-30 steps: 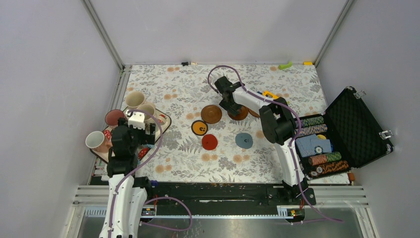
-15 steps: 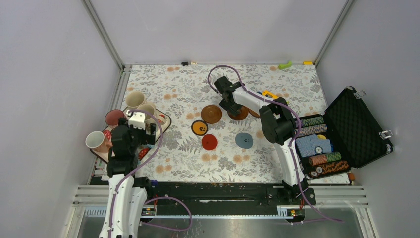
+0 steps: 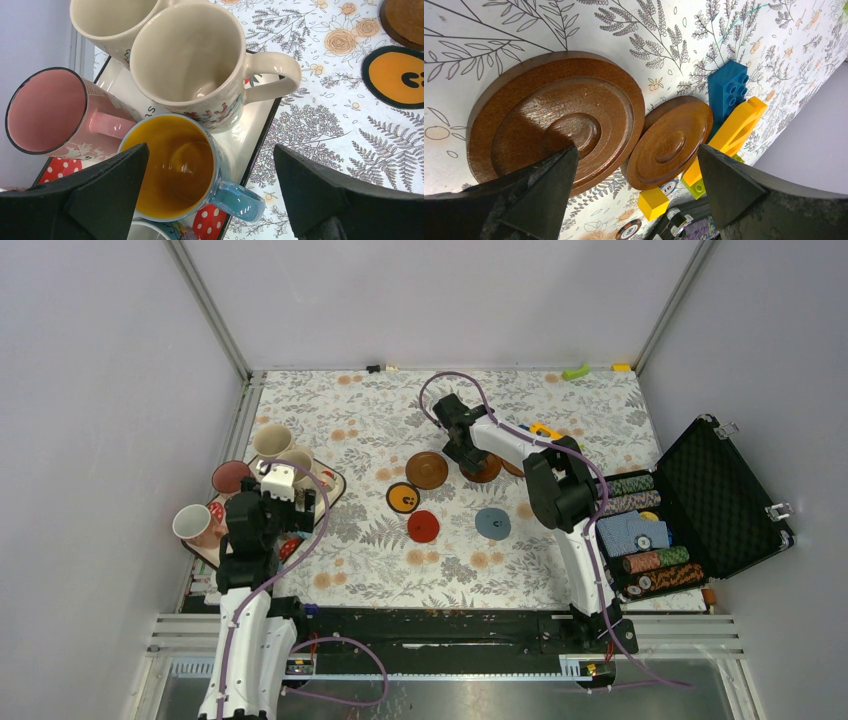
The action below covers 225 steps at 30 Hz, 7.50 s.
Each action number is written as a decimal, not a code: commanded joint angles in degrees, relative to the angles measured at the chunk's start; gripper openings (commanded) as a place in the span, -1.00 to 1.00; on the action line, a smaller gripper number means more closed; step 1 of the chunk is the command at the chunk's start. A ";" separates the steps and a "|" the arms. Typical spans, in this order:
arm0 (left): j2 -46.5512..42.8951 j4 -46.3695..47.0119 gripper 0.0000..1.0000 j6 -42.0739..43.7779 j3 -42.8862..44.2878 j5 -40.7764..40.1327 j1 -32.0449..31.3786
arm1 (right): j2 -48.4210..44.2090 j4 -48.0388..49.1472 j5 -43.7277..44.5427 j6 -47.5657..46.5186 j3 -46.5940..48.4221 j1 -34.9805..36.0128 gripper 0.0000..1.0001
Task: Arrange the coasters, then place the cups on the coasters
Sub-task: Move the coaster to the center of the board.
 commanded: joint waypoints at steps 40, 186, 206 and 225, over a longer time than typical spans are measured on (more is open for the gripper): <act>2.22 2.78 0.97 0.31 0.23 0.85 0.31 | 0.78 -4.32 -3.55 0.75 -1.89 0.72 0.98; -1.65 5.65 0.97 -3.01 -0.76 -2.12 0.31 | -36.75 7.17 -31.74 3.73 -34.49 -4.97 0.99; -0.95 6.28 0.98 -3.01 -0.98 -3.55 0.30 | -28.40 6.35 -28.12 -2.71 -36.58 4.49 0.99; -1.82 5.71 0.97 -2.83 -0.97 -2.84 0.31 | -24.06 6.94 -16.58 -7.09 -36.67 6.49 0.99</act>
